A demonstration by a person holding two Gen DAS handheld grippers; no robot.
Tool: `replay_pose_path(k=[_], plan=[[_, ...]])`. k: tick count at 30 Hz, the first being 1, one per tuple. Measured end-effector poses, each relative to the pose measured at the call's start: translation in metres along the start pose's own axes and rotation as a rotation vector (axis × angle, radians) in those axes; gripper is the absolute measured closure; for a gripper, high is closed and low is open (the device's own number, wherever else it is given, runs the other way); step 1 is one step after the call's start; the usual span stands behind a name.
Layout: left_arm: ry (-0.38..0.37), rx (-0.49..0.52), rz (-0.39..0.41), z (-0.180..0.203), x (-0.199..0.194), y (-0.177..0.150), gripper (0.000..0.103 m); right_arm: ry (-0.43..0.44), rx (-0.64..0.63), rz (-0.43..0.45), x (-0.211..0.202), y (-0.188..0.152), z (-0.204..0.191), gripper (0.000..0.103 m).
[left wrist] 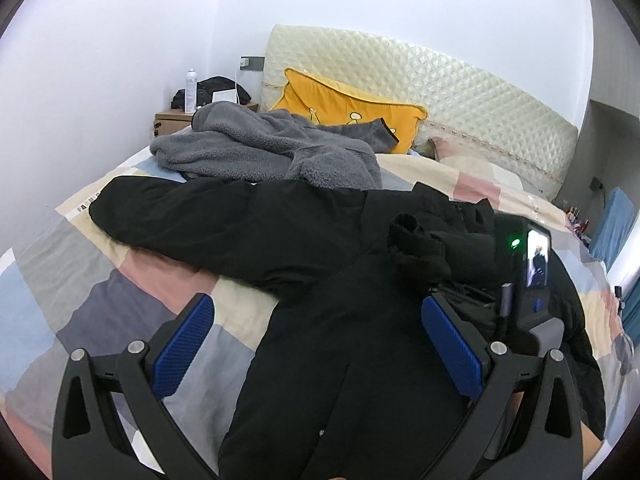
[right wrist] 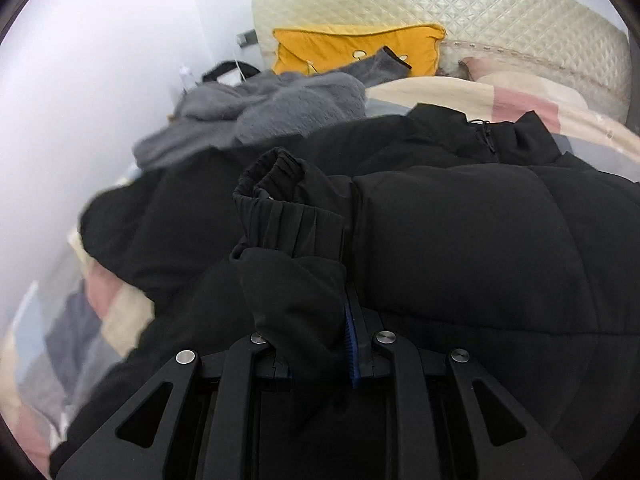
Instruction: Fold large clothes
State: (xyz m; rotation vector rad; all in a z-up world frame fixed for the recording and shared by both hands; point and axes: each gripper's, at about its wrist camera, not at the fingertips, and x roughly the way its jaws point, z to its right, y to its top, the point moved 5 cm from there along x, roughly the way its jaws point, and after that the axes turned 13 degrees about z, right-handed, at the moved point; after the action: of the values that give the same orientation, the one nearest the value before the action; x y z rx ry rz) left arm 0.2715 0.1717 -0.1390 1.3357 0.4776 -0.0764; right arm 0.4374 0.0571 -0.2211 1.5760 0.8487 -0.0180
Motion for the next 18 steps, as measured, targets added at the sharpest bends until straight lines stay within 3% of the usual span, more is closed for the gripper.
replay_pose_path(k=[4, 6, 7, 9, 12, 18], plan=[[0.024, 0.002, -0.004, -0.001, 0.0, 0.0, 0.0, 0.056, 0.014, 0.018, -0.018, 0.014, -0.004, 0.068], [0.027, 0.011, -0.003, 0.0, -0.001, -0.001, 0.0, 0.068, 0.011, 0.031, -0.03, 0.021, -0.006, 0.051], [0.03, 0.019, -0.002, 0.001, -0.002, -0.001, 0.0, 0.074, 0.014, 0.037, -0.034, 0.023, -0.005, 0.048], [0.028, 0.03, 0.003, 0.004, -0.004, -0.001, 0.0, 0.076, 0.034, 0.079, -0.053, 0.032, 0.0, 0.029], [0.021, 0.042, 0.008, 0.008, -0.007, -0.001, 0.0, 0.06, 0.059, 0.122, -0.074, 0.045, 0.017, 0.028], [-0.02, 0.08, 0.0, 0.026, -0.01, -0.006, 0.0, -0.076, 0.037, 0.173, -0.125, 0.05, 0.072, 0.028]])
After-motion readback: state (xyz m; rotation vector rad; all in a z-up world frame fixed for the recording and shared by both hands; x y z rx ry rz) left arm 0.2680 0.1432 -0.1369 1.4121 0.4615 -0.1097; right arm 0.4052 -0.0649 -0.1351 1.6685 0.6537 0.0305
